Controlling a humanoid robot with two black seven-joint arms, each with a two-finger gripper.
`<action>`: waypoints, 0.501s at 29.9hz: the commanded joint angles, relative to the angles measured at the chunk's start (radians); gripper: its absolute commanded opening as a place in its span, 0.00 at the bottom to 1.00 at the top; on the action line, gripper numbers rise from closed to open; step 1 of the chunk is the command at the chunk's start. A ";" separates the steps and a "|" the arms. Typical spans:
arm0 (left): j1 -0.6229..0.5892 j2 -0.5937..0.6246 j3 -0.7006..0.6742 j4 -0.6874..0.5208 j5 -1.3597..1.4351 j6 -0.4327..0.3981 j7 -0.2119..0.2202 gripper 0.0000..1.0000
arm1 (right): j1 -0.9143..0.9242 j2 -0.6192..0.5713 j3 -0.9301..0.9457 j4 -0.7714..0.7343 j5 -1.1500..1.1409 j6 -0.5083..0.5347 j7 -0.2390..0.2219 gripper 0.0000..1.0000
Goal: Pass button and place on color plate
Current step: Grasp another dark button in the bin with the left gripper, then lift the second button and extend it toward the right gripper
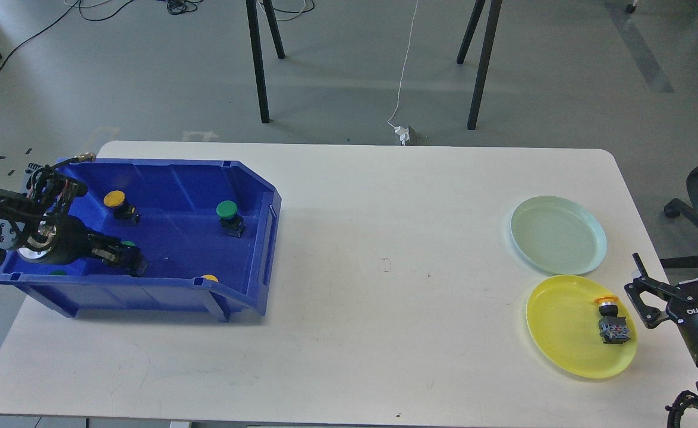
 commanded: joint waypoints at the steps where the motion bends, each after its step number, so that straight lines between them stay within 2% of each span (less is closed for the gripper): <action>1: 0.001 0.001 -0.002 0.000 0.000 0.002 0.000 0.14 | -0.001 0.000 0.000 0.000 0.000 -0.001 0.000 1.00; 15: -0.035 0.040 -0.015 -0.017 -0.005 -0.003 0.000 0.11 | -0.007 0.002 0.000 0.000 0.000 0.001 0.000 1.00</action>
